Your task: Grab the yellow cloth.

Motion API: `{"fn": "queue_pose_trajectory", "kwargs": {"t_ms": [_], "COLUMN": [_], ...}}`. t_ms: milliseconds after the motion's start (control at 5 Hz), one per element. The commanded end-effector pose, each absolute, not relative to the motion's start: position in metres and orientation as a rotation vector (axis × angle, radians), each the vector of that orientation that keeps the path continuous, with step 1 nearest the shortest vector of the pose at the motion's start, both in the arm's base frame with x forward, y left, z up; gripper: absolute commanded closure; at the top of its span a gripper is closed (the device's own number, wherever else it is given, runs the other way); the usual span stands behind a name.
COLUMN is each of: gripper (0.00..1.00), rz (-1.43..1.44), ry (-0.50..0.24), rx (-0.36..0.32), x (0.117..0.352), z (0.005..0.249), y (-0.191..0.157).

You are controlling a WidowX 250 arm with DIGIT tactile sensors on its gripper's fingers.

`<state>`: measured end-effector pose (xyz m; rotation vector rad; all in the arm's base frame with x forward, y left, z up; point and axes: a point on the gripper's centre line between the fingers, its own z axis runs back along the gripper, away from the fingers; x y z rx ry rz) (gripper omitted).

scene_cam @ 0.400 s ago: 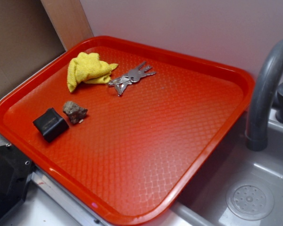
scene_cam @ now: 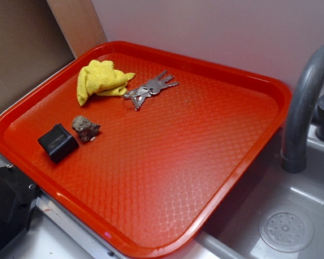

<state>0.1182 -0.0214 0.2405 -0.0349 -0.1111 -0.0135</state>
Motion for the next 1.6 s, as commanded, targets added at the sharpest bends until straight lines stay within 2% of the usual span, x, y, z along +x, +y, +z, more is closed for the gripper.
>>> {"fn": "queue_pose_trajectory", "kwargs": {"t_ms": [0, 200, 800, 1000, 1200, 1400], "gripper": [0.00, 0.00, 0.00, 0.00, 0.00, 0.00], "rz": [-0.189, -0.342, -0.342, -0.352, -0.429, -0.435], "ry": [-0.143, -0.179, -0.179, -0.109, -0.090, -0.058], "rx": [0.071, 0.083, 0.083, 0.176, 0.185, 0.151], "x": [0.222, 0.256, 0.256, 0.272, 0.270, 0.270], "z": [0.181, 0.149, 0.149, 0.099, 0.064, 0.039], "y": [0.046, 0.061, 0.061, 0.069, 0.066, 0.067]}}
